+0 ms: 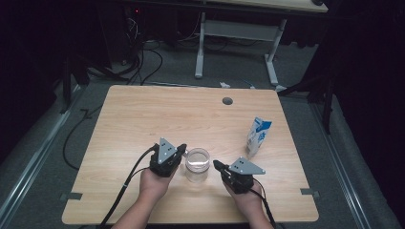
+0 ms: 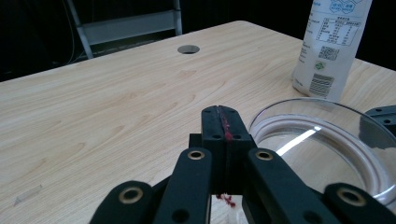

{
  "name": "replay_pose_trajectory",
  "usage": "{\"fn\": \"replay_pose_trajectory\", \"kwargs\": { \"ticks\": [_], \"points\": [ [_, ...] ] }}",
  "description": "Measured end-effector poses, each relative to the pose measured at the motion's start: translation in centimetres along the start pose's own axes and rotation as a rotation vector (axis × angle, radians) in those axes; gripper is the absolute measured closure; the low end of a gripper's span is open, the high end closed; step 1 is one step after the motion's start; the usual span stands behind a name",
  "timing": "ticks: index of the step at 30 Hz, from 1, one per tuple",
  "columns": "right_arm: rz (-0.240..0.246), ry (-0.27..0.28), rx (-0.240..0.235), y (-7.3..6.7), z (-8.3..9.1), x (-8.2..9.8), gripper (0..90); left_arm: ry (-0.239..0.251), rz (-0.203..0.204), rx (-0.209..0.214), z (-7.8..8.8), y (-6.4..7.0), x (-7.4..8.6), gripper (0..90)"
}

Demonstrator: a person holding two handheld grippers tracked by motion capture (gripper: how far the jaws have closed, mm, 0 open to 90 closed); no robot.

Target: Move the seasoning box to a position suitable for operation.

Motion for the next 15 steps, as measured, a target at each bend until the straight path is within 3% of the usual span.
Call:
{"fn": "replay_pose_trajectory", "kwargs": {
  "ticks": [15],
  "points": [
    [0.005, 0.004, -0.003, -0.16, -0.14, -0.03, 90.0, 0.013, 0.012, 0.001, -0.02, -0.05, 0.12, 90.0]
  ]
}}
Point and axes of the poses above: each handheld gripper's, and its own axes: z roughly backward along the jaws, x roughly out of its underside, y roughly to its right, the point moved 6 cm from there along -z, roughly forward along the jaws, and after that the axes turned 8 degrees about -x, right-handed, at the moved point
